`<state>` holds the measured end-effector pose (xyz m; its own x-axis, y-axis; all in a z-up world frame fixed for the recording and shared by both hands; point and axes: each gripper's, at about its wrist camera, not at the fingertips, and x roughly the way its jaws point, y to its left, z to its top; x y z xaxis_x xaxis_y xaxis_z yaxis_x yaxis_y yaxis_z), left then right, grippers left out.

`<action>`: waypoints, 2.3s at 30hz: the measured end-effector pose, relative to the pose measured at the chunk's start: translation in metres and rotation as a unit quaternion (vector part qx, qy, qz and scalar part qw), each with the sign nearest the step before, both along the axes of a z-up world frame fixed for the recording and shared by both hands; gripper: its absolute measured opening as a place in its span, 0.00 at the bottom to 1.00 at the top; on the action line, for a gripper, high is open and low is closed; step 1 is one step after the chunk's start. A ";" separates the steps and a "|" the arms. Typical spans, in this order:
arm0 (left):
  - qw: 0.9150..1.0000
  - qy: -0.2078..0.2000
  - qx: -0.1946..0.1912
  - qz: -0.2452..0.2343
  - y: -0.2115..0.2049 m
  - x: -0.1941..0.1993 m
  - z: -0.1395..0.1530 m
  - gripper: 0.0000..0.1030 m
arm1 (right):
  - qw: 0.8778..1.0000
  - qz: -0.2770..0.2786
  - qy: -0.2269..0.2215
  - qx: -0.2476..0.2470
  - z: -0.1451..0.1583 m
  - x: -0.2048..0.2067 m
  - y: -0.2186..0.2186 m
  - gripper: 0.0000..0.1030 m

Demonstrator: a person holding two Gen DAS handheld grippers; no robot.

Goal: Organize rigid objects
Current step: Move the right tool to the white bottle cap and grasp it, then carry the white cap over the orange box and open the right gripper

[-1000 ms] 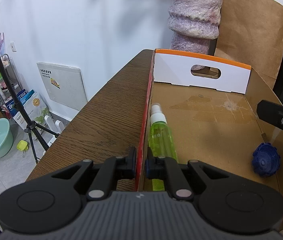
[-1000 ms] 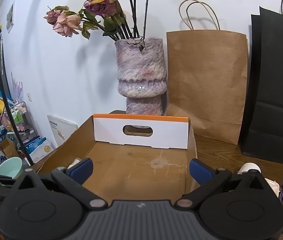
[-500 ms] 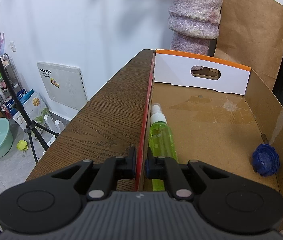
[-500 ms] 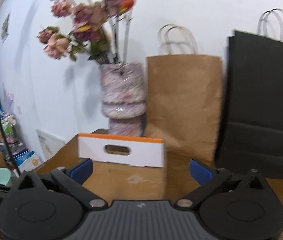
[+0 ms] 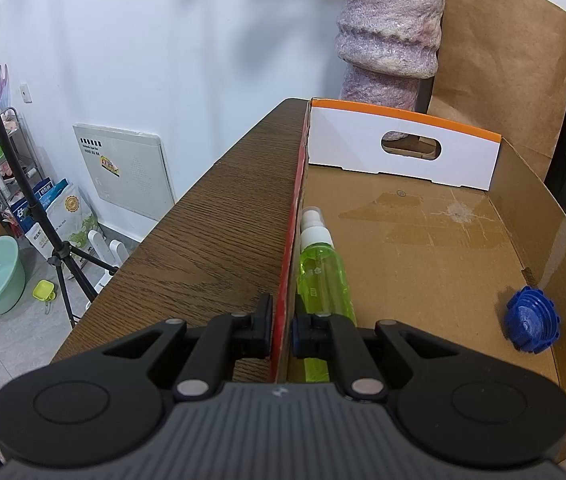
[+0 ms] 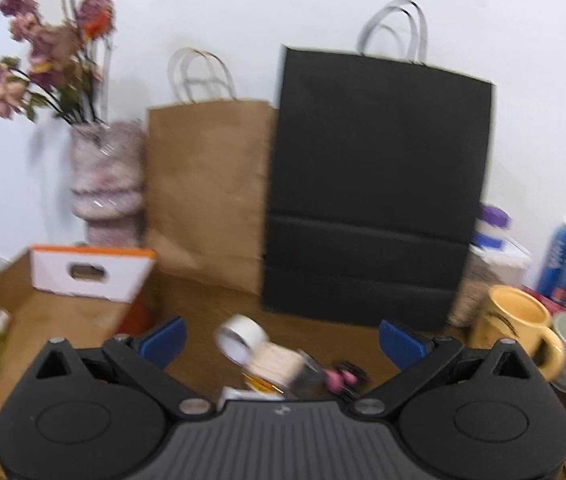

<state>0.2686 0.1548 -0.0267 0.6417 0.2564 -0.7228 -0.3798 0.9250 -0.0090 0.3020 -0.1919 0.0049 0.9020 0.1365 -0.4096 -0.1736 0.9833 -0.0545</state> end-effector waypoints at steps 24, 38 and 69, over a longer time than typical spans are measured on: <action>1.000 0.000 0.000 0.000 0.000 0.000 0.000 0.09 | 0.998 0.003 0.069 0.002 -0.054 -0.098 -0.042 1.00; 1.000 0.000 0.000 0.000 0.000 0.000 0.000 0.09 | 0.992 -0.035 0.117 0.018 -0.076 -0.142 -0.038 0.98; 1.000 0.000 0.000 0.000 0.000 0.000 0.000 0.09 | 0.997 0.000 0.061 0.040 -0.047 -0.137 -0.039 0.38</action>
<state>0.2689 0.1551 -0.0265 0.6425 0.2563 -0.7222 -0.3789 0.9254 -0.0086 0.1647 -0.2306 -0.0423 0.8464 0.1728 -0.5037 -0.1737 0.9837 0.0457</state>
